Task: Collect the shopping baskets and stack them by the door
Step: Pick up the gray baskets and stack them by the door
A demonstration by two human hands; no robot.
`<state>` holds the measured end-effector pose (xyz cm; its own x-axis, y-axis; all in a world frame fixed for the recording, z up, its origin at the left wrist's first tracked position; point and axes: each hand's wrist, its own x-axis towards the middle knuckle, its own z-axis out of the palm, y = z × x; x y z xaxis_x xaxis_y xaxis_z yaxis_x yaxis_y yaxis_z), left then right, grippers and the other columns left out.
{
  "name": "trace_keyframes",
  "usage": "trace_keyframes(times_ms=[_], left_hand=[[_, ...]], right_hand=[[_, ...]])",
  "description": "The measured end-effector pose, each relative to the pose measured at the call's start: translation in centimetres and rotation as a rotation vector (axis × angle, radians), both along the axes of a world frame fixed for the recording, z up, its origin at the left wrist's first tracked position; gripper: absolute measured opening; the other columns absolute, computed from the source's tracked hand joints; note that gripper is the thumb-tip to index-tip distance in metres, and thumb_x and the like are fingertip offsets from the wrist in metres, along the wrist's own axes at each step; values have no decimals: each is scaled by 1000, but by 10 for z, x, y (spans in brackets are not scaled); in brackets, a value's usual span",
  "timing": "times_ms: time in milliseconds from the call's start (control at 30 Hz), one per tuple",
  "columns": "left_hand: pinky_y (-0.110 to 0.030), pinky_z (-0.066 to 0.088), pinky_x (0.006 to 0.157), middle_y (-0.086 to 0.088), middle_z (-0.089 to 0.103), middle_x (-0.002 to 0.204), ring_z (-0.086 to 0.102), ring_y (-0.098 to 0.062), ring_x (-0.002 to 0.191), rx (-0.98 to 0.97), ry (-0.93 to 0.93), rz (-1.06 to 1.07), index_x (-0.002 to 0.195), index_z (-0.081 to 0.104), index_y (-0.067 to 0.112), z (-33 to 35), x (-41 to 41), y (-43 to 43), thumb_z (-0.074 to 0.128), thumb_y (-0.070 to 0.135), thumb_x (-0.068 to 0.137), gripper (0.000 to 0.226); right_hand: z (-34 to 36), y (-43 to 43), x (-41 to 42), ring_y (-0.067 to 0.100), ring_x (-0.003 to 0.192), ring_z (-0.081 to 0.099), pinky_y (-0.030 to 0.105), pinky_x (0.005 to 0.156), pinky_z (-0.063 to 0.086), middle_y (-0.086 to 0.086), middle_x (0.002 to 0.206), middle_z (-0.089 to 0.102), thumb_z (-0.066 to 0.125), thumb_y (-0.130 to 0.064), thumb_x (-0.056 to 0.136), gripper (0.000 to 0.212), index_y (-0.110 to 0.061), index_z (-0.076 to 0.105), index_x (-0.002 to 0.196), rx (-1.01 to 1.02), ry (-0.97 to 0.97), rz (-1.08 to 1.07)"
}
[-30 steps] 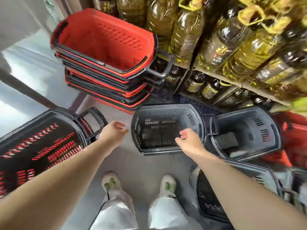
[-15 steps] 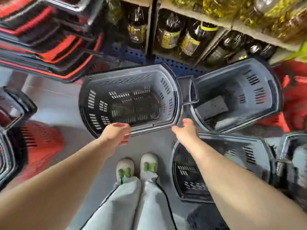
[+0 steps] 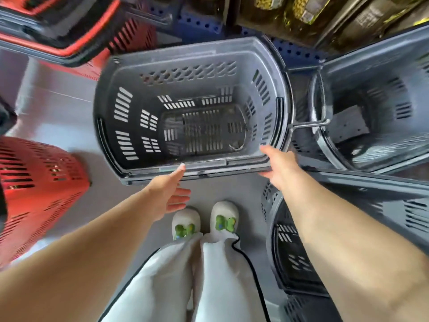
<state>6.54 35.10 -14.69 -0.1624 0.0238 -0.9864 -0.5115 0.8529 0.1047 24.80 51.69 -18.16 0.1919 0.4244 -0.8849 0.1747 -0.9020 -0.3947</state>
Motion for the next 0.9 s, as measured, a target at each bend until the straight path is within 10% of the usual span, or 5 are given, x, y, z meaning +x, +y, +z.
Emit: trace_keyframes(times_ms=[233,500,900], left_hand=[[-37,57,75,-17,57,110,63,-29,95,-10,30,562,111,48,16,-11,2,14,72,45,80,49],[-26,52,36,-11,60,78,59,-21,64,91,-6,742,79,53,8,50,13,5,60,17,90,16],[-28,51,62,-8,51,71,51,-17,60,155,59,817,70,44,6,227,21,-27,58,11,91,26]], right_hand=[[13,-27,-1,36,96,63,57,76,55,20,108,57,63,6,71,36,-11,45,98,36,63,-89],[86,-21,2,34,103,61,53,83,55,19,117,59,66,2,62,39,-15,47,92,124,2,-7],[265,-60,9,41,105,60,48,63,59,26,129,51,67,-2,66,49,1,53,113,147,78,142]])
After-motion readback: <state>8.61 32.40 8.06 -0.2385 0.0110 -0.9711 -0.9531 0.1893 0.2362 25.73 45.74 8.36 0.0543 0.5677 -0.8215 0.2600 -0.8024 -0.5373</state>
